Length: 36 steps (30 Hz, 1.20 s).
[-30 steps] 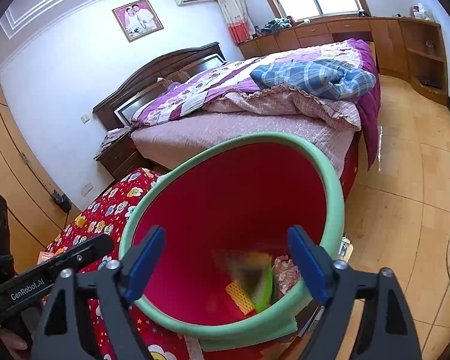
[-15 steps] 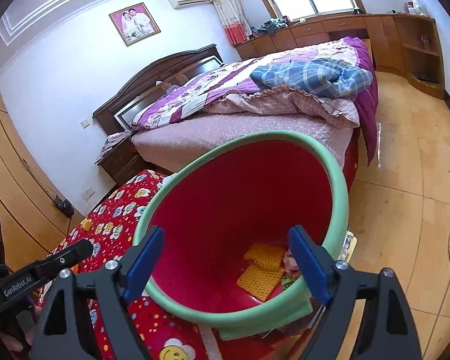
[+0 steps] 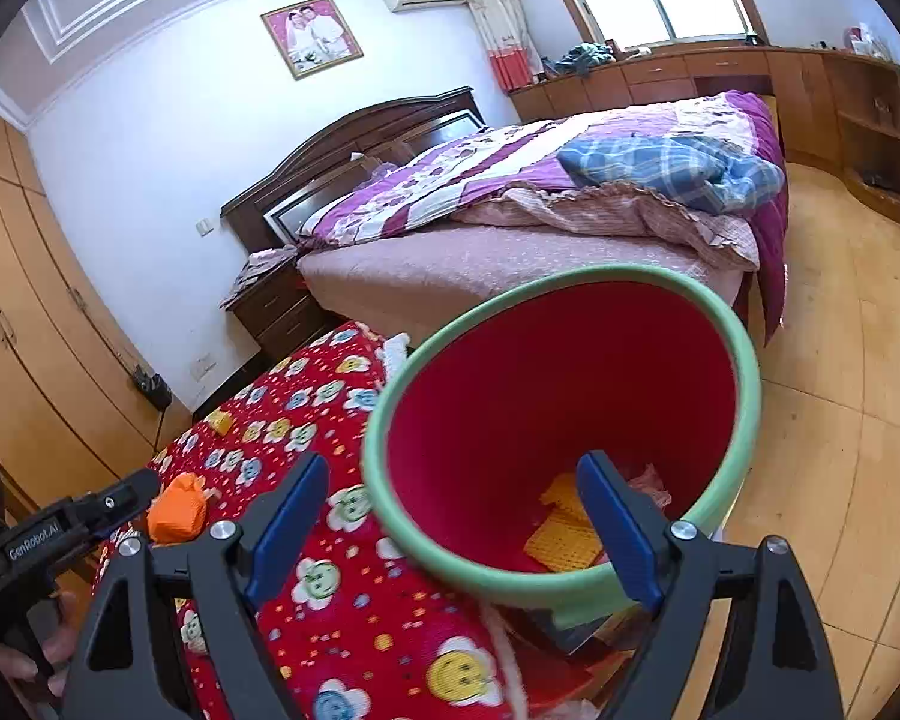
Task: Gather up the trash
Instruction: 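Move both open tools back over the bedspread items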
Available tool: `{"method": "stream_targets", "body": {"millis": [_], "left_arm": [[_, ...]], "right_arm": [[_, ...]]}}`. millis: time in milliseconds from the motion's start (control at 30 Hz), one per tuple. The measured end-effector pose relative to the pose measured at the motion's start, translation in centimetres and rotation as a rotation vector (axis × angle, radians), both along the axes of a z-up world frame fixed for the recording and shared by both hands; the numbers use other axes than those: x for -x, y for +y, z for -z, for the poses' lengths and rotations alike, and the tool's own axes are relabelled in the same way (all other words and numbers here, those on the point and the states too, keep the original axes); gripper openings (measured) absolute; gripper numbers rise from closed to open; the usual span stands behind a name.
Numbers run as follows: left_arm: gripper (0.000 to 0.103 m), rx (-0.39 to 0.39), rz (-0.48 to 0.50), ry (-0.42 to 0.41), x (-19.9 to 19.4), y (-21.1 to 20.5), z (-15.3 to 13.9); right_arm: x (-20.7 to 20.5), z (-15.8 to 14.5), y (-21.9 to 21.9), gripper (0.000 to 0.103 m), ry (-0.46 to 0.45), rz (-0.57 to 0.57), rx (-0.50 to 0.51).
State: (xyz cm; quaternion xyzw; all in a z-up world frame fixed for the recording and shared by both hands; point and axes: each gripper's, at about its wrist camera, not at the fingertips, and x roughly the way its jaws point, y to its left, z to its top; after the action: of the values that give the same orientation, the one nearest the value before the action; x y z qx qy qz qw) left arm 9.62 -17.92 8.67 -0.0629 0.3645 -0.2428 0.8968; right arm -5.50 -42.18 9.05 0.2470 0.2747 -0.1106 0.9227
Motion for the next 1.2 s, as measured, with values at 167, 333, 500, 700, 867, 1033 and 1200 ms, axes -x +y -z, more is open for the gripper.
{"method": "stream_targets", "body": {"millis": [167, 333, 500, 700, 867, 1033, 1200], "left_arm": [[0.041, 0.009, -0.088, -0.017, -0.7, 4.4, -1.1], [0.041, -0.023, -0.204, -0.059, -1.3, 8.9, -2.0], [0.042, -0.038, -0.281, -0.065, -2.1, 14.1, -2.6], [0.042, -0.084, -0.334, -0.038, -3.4, 19.2, -2.1], [0.042, -0.107, -0.379, -0.004, -5.0, 22.9, -0.7], [0.042, -0.134, -0.399, 0.006, -6.7, 24.7, 0.9], [0.042, -0.158, -0.402, 0.046, -9.5, 25.5, 3.2]], "right_arm": [[-0.3, -0.7, 2.2, 0.087, -0.003, -0.033, 0.008], [-0.7, -1.3, 4.3, 0.087, 0.001, -0.076, 0.008], [-1.0, -1.6, 6.9, 0.087, 0.002, -0.116, 0.021], [-2.0, -1.5, 9.7, 0.087, 0.024, -0.158, 0.02], [-3.2, -1.0, 11.8, 0.087, 0.051, -0.198, 0.02], [-4.3, -0.3, 13.7, 0.087, 0.082, -0.222, 0.035], [-5.0, 0.4, 14.4, 0.087, 0.111, -0.215, 0.047]]}}
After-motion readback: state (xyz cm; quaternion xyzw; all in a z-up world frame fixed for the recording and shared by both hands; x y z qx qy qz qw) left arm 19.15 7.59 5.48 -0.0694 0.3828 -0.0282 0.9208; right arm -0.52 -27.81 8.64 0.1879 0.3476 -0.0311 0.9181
